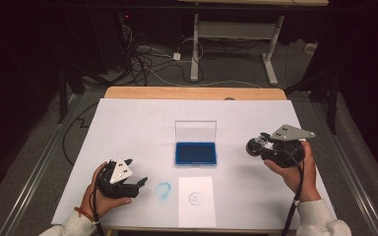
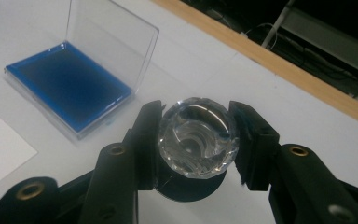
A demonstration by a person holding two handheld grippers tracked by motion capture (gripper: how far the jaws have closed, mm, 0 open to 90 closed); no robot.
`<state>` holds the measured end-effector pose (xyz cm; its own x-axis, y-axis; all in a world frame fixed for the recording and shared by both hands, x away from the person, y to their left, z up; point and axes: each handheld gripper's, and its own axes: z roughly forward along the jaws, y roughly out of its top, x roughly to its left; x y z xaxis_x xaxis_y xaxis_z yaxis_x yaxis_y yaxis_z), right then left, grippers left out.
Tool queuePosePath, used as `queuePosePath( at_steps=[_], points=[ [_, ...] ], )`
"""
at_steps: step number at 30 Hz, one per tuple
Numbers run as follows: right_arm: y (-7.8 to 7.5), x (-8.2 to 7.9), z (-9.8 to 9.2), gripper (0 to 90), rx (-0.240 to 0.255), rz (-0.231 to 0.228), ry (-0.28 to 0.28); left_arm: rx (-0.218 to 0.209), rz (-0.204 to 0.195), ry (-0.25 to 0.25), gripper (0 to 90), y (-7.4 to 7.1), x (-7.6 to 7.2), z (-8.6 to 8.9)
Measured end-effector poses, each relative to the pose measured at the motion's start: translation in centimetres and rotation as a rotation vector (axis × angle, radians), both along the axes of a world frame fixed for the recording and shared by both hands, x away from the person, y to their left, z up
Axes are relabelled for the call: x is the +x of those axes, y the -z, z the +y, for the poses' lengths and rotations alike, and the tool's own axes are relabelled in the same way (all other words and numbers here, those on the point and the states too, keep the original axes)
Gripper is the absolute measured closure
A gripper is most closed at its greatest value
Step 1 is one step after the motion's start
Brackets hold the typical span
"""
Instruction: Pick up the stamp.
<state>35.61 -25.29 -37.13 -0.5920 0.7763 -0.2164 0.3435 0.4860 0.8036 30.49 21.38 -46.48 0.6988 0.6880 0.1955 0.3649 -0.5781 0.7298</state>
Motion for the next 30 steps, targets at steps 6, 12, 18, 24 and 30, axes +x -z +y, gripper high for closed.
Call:
queuePosePath(
  at_steps=[6,12,18,24,30],
  points=[
    [-0.5,0.5,0.8,57.6,0.036,-0.009,-0.016,-0.01,-0.003,0.006,20.6,0.0,-0.1,0.1],
    [-0.9,1.0,1.6,57.5,0.048,-0.015,-0.032,-0.015,-0.002,0.006,20.7,0.0,0.2,0.1],
    [-1.2,1.4,2.4,57.6,0.055,-0.02,-0.05,-0.011,0.002,0.009,20.7,0.2,0.2,0.1],
    [-1.3,1.8,3.6,57.6,0.07,-0.026,-0.075,-0.023,0.003,0.011,20.6,0.2,0.3,0.3],
    [-1.5,2.0,5.1,57.5,0.095,-0.031,-0.109,-0.026,-0.002,0.015,20.6,0.2,0.2,0.2]
  ],
)
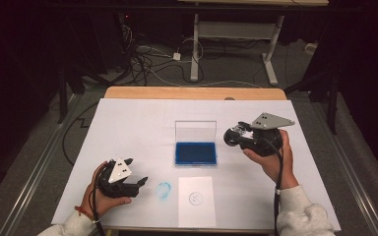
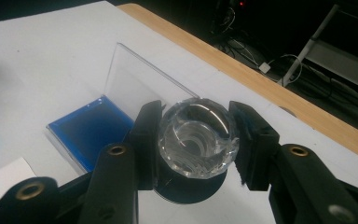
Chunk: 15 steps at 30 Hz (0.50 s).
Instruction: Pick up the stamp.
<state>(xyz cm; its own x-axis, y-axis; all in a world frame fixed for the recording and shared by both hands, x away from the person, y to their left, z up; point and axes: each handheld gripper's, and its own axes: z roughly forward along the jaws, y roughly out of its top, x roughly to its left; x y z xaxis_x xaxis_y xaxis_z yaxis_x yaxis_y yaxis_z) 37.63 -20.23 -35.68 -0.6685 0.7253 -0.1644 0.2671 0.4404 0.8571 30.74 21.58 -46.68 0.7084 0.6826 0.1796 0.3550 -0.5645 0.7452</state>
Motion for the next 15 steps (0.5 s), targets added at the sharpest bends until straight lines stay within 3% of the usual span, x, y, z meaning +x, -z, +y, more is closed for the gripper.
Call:
queuePosePath(
  at_steps=[9,15],
  points=[
    [0.4,-0.1,3.0,57.5,0.037,0.017,-0.068,-0.022,-0.011,-0.022,18.5,-0.2,-0.2,-0.1],
    [1.1,-0.6,5.8,57.5,0.038,0.018,-0.128,-0.015,-0.035,0.017,18.1,-0.3,-0.6,-0.7]
  ],
)
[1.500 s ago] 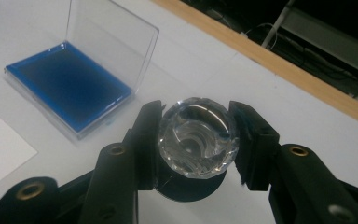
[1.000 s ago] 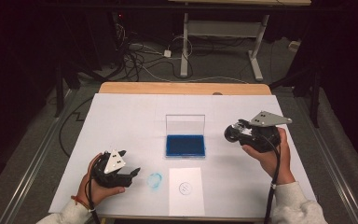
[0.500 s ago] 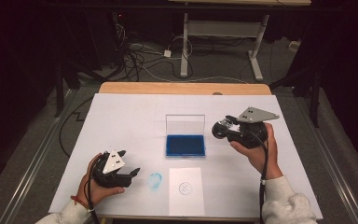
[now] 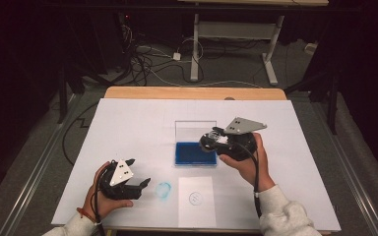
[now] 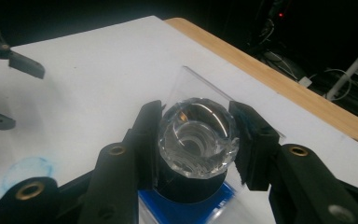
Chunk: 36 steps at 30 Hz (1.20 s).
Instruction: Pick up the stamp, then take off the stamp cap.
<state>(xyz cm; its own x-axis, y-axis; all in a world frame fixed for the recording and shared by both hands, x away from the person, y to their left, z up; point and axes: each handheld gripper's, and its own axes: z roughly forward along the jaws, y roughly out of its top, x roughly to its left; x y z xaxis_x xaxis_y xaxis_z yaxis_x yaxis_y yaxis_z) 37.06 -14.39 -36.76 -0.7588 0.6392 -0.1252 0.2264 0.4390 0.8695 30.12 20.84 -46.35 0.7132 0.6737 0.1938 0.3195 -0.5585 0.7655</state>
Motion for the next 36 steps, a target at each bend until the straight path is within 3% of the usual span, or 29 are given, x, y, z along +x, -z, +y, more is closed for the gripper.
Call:
queuePosePath(
  at_steps=[2,10,12,13,16,19,23,25,36],
  points=[
    [0.1,-0.2,0.7,57.6,0.015,0.006,-0.019,-0.043,0.006,0.018,18.1,-0.2,-0.1,-0.2],
    [0.7,-0.6,3.0,57.5,0.035,0.017,-0.08,-0.066,-0.025,0.076,18.0,-1.2,0.2,-2.3],
    [1.0,-1.3,3.8,57.6,0.06,0.033,-0.112,-0.084,-0.013,0.132,18.0,-1.6,0.4,-3.9],
    [1.1,-1.5,4.0,57.5,0.067,0.036,-0.124,-0.084,-0.013,0.132,18.0,-1.6,0.4,-3.9],
    [1.6,-2.5,4.5,57.5,0.074,0.044,-0.152,-0.096,-0.028,0.207,18.0,-2.1,0.2,-6.0],
    [1.9,-3.2,4.7,57.5,0.101,0.071,-0.179,-0.1,-0.018,0.242,18.0,-2.3,0.1,-7.5],
    [1.8,-4.1,5.1,57.5,0.109,0.066,-0.206,-0.096,-0.018,0.255,18.3,-2.3,0.1,-8.5],
    [1.7,-4.4,5.2,57.5,0.098,0.058,-0.211,-0.114,-0.022,0.252,18.4,-2.3,0.3,-8.9],
    [2.3,-4.5,5.5,57.5,0.101,0.077,-0.227,-0.13,-0.041,0.236,30.0,-2.4,0.2,-8.8]
  ],
)
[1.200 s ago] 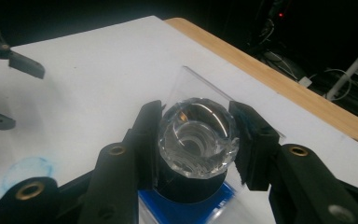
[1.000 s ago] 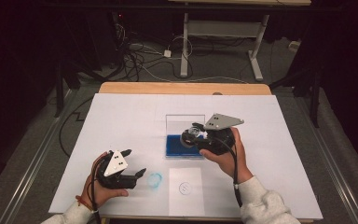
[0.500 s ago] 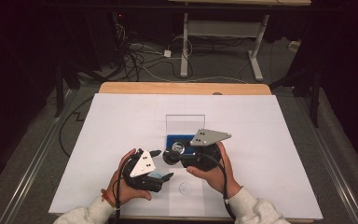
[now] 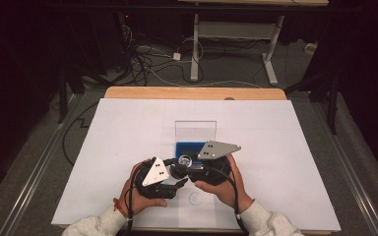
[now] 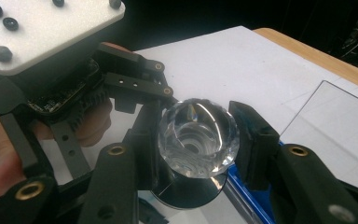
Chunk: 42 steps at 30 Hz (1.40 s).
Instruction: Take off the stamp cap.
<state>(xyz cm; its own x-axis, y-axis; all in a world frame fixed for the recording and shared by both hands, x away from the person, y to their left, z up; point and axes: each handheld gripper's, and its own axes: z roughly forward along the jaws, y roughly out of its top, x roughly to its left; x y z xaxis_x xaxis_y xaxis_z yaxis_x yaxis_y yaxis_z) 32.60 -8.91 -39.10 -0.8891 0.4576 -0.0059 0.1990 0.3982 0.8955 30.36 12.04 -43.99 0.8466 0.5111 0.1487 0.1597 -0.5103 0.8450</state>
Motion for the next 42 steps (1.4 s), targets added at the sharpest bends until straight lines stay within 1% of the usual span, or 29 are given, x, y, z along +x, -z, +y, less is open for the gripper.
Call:
queuePosePath(
  at_steps=[3,4,5,6,8,9,10,11,15,21,22,25,27,28,30,33,37,38,39,41,42],
  points=[
    [0.09,-0.09,0.2,57.5,0.001,0.002,-0.014,0.01,-0.006,0.0,32.4,0.13,-0.02,0.09],
    [0.09,-0.16,0.27,57.5,0.002,0.001,-0.019,0.021,-0.005,0.001,32.5,0.22,-0.03,0.05],
    [0.07,-0.19,0.26,57.5,0.004,0.0,-0.022,0.037,-0.014,-0.001,32.2,0.32,-0.09,-0.01],
    [0.05,-0.18,0.24,57.5,0.009,0.002,-0.025,0.044,-0.018,0.003,31.5,0.38,-0.14,-0.05],
    [0.02,-0.07,0.09,57.5,0.008,0.004,-0.02,0.049,-0.019,0.003,31.6,0.41,-0.17,-0.11],
    [0.02,-0.07,0.09,57.5,0.008,0.004,-0.02,0.057,-0.028,-0.002,31.6,0.4,-0.23,-0.18],
    [0.06,0.07,-0.04,57.5,0.013,0.017,-0.013,0.061,-0.039,-0.009,33.1,0.37,-0.26,-0.19],
    [0.09,0.12,-0.1,57.4,0.013,0.02,-0.013,0.055,-0.035,-0.008,33.6,0.34,-0.23,-0.14],
    [0.25,0.21,-0.13,57.5,0.014,0.025,-0.011,0.062,-0.021,-0.001,36.0,0.35,-0.12,-0.07],
    [0.43,0.2,-0.07,57.5,0.016,0.029,-0.012,0.083,-0.025,-0.002,36.4,0.27,-0.12,-0.02],
    [0.44,0.18,-0.07,57.5,0.018,0.028,-0.011,0.099,-0.031,0.006,36.6,0.17,-0.1,0.03],
    [0.45,0.2,-0.16,57.5,0.023,0.034,-0.013,0.099,-0.035,0.008,36.6,0.15,-0.1,0.12],
    [0.51,0.27,-0.22,57.5,0.023,0.043,-0.015,0.122,-0.043,0.005,36.7,0.13,-0.2,-0.03],
    [0.51,0.27,-0.22,57.5,0.023,0.043,-0.015,0.126,-0.042,0.004,36.7,0.13,-0.22,-0.07],
    [0.65,0.34,-0.27,57.5,0.027,0.057,-0.016,0.142,-0.043,0.004,36.9,0.11,-0.26,-0.1],
    [0.71,0.4,-0.33,57.5,0.038,0.065,-0.016,0.138,-0.035,0.006,36.9,0.06,-0.23,-0.08],
    [0.66,0.16,-0.3,57.6,0.034,0.048,-0.013,0.137,-0.033,0.0,37.1,0.01,-0.29,-0.11],
    [0.61,0.1,-0.33,57.6,0.036,0.044,-0.012,0.126,-0.029,0.008,37.1,-0.11,-0.27,-0.01],
    [0.59,0.05,-0.38,57.6,0.041,0.043,-0.009,0.126,-0.029,0.008,37.1,-0.11,-0.27,-0.01],
    [0.56,-0.03,-0.42,57.6,0.05,0.035,-0.006,0.1,-0.014,0.023,37.1,-0.11,-0.1,0.17],
    [0.55,-0.09,-0.43,57.6,0.05,0.03,-0.002,0.094,-0.012,0.026,37.1,-0.1,-0.07,0.17]
  ],
)
